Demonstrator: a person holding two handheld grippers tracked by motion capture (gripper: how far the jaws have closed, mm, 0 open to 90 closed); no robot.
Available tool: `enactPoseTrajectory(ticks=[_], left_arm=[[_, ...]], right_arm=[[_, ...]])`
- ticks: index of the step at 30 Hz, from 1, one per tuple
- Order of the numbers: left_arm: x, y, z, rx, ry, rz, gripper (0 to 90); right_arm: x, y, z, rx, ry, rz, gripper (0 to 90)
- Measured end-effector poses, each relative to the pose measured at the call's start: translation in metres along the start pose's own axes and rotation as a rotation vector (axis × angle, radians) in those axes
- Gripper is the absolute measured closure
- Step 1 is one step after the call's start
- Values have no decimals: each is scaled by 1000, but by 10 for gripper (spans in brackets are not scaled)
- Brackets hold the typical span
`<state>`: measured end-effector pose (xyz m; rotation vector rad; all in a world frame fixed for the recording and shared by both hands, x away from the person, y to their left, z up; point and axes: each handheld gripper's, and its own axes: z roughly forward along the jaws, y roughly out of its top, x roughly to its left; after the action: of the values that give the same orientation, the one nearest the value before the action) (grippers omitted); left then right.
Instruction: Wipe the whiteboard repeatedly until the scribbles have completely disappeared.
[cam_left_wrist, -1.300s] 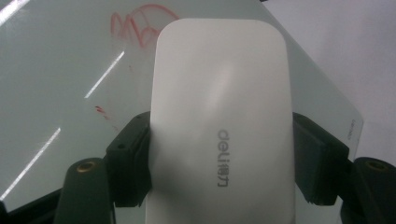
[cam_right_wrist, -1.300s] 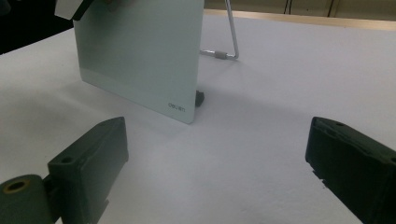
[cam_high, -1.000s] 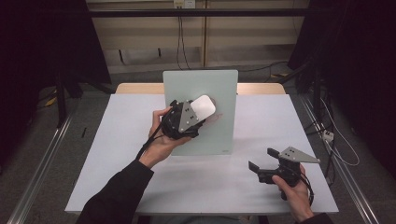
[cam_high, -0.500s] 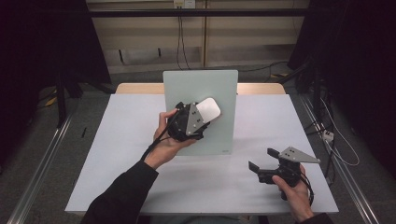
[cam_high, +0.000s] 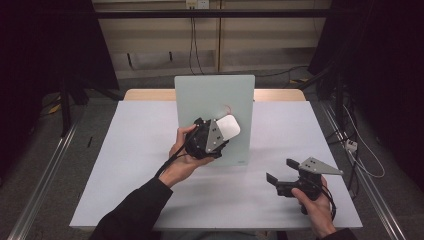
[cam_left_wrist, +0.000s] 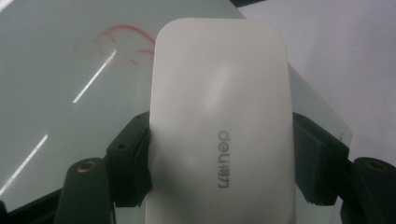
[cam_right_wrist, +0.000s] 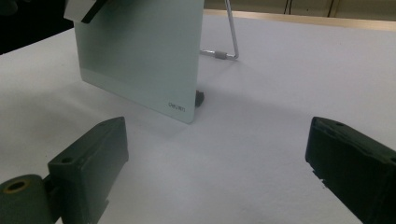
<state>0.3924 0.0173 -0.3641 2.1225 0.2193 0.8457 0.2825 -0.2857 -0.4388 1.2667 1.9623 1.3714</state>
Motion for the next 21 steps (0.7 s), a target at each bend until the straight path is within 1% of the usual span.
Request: enactPoseTrajectory(ticks=[3,6,9,12,13,16,20,21], left_arm=[[10,8,-2,-6,22,2,311],[22,16,-5,-26,49,-11,310],[29,24,-7,-25,72,4,310],[36,28,-9,-47,93,-27,310],[36,29,-8,-51,107,-20,310],[31,29,-6,-39,122,9,310],[22,26,-2,-20,94,29,310],[18,24,-1,-16,76,26,310]], right_arm=[[0,0,0,0,1,0,57],[0,0,0,0,2,-1,58],[0,0,0,-4,0,-2,58],[0,0,0,-1,2,-1,58],[0,0,0,-1,1,-1,58],[0,0,0,1,0,-2,58],[0,0,0,-2,-1,-1,58],[0,0,0,-3,-2,-2,58]])
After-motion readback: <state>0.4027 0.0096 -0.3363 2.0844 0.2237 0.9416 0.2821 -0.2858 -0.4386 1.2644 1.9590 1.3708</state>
